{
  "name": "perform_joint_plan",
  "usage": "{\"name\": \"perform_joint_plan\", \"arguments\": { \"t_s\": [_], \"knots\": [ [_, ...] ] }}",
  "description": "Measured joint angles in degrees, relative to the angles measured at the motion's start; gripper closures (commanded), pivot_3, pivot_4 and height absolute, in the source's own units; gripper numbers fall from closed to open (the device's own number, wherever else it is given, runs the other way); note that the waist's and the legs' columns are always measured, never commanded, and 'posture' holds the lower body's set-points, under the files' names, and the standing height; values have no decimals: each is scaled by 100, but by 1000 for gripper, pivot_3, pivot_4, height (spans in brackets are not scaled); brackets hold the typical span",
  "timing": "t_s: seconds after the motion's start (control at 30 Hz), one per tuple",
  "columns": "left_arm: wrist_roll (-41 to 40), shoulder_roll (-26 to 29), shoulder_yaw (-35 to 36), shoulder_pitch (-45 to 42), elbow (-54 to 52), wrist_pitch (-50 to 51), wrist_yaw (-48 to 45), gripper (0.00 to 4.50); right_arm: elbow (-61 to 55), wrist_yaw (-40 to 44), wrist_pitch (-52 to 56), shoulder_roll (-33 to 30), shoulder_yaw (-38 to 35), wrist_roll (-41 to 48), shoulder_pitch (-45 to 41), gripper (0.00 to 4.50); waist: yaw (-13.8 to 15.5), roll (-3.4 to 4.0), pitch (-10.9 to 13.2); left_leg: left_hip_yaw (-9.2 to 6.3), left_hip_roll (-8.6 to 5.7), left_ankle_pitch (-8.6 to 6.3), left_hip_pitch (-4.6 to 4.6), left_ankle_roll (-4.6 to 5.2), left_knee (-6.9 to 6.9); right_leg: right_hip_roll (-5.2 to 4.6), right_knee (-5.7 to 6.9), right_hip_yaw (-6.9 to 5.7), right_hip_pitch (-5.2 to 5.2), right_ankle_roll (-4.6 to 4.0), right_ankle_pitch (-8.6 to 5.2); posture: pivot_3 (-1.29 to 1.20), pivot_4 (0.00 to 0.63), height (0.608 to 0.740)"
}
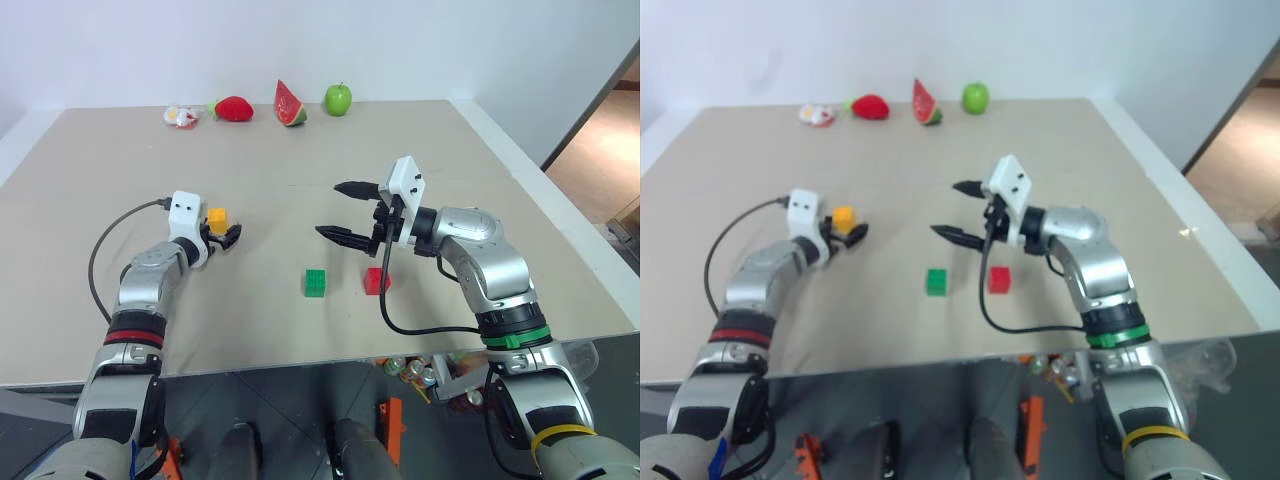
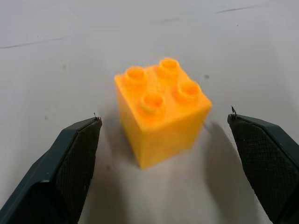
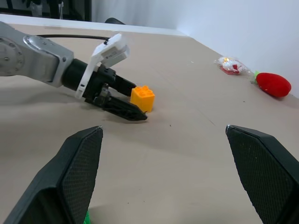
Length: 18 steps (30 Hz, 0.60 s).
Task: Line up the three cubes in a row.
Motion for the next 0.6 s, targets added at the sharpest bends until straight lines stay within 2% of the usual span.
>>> {"name": "perform_joint_plan", "arguments": {
  "t_s": [0.23,0.3,0.37,0.5,0.53,0.6],
  "knots": [
    [71,-175,16,-297,403,-63,243,27,84,-4,-12,-2,-4,0,-7,130,2,0,0,-1,0,0,-2,0,-2,0,-1,-2,-1,2,0,0,150,740],
    [69,-223,14,-299,406,-63,230,916,94,-9,-13,-5,-5,-1,-7,130,-3,0,0,-1,0,0,-2,0,-4,1,-2,-1,-2,2,0,0,150,740],
    [69,-223,14,-299,405,-64,229,1470,94,-11,-12,-14,-8,-1,-7,130,-3,0,0,-2,0,0,-1,0,-8,2,-2,-2,-3,2,0,0,150,740],
    [74,-223,15,-298,405,-64,252,2889,94,-17,-12,-33,-45,-1,-7,130,-2,0,0,-2,0,0,-1,-1,-9,2,-2,-1,-2,2,0,0,150,740],
    [77,-223,19,-298,406,-64,268,3099,94,-18,-11,-39,-48,-1,-7,130,-2,0,0,-2,0,0,-1,-1,-9,2,-3,-1,-2,2,0,0,150,740],
    [86,-224,19,-299,406,-64,340,3108,94,-17,-9,-43,-50,-1,-7,130,-2,0,0,-2,0,0,-1,-1,-9,2,-3,-1,-2,2,0,0,150,740]
  ]
}}
